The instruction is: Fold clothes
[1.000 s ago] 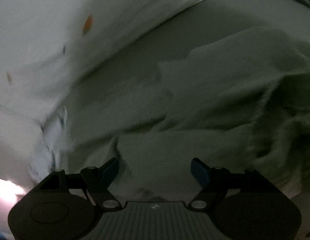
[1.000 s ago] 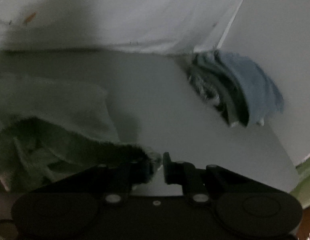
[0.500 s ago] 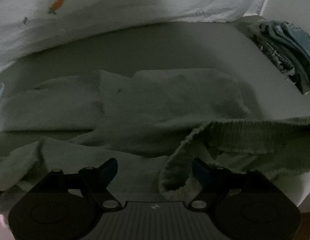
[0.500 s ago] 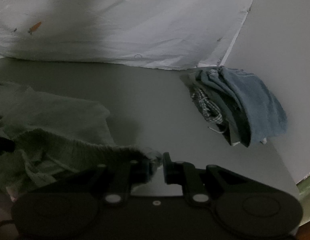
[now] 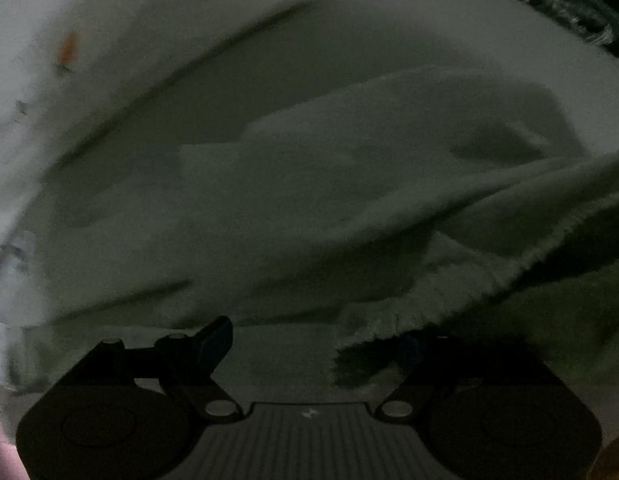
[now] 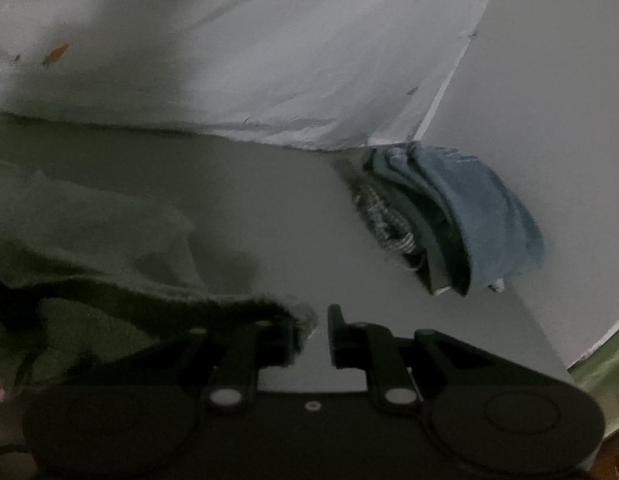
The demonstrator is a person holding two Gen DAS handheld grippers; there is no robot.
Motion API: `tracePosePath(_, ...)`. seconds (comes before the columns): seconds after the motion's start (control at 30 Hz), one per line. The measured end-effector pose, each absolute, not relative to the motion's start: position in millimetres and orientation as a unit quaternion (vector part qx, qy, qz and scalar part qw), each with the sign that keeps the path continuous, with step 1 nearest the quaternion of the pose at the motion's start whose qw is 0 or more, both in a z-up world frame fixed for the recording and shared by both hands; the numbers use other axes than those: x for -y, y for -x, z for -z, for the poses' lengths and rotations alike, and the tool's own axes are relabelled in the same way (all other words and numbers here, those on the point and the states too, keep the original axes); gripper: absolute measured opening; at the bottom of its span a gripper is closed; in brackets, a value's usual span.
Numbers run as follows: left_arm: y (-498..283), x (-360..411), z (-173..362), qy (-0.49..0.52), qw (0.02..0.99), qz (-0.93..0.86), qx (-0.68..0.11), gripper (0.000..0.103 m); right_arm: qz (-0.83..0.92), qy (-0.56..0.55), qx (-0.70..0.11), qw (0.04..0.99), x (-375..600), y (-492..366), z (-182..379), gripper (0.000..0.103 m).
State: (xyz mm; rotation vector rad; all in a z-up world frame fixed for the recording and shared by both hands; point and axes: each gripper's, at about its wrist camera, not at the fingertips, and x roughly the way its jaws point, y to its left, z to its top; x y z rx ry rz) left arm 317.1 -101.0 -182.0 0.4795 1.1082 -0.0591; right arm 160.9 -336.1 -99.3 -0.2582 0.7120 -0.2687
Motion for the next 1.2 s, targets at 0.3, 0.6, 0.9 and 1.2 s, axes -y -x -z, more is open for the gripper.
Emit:
tracePosePath(0.3,-317.2,77.3,77.4,-0.297,0.892,-0.071,-0.332,0.086,0.145,0.157,-0.247,0.945,329.2,-172.1,55.0,0.016)
tracePosePath(0.6,-382.5,128.2,-135.3,-0.287,0.955,-0.028,-0.067,0.088,0.267,0.178,-0.013,0.947,391.9,-236.4,-78.9,0.016)
tracePosePath(0.9,-308.4,129.1,-375.8,-0.133,0.963,0.014,0.234,0.098,0.392,0.17,0.32,0.845,395.7,-136.7,-273.5,0.018)
tracePosePath(1.2,-260.7,27.6,-416.8,-0.077,0.962,0.03,0.259,0.102,0.308,0.147,0.424,0.839,306.0,-50.6,-299.2,0.021)
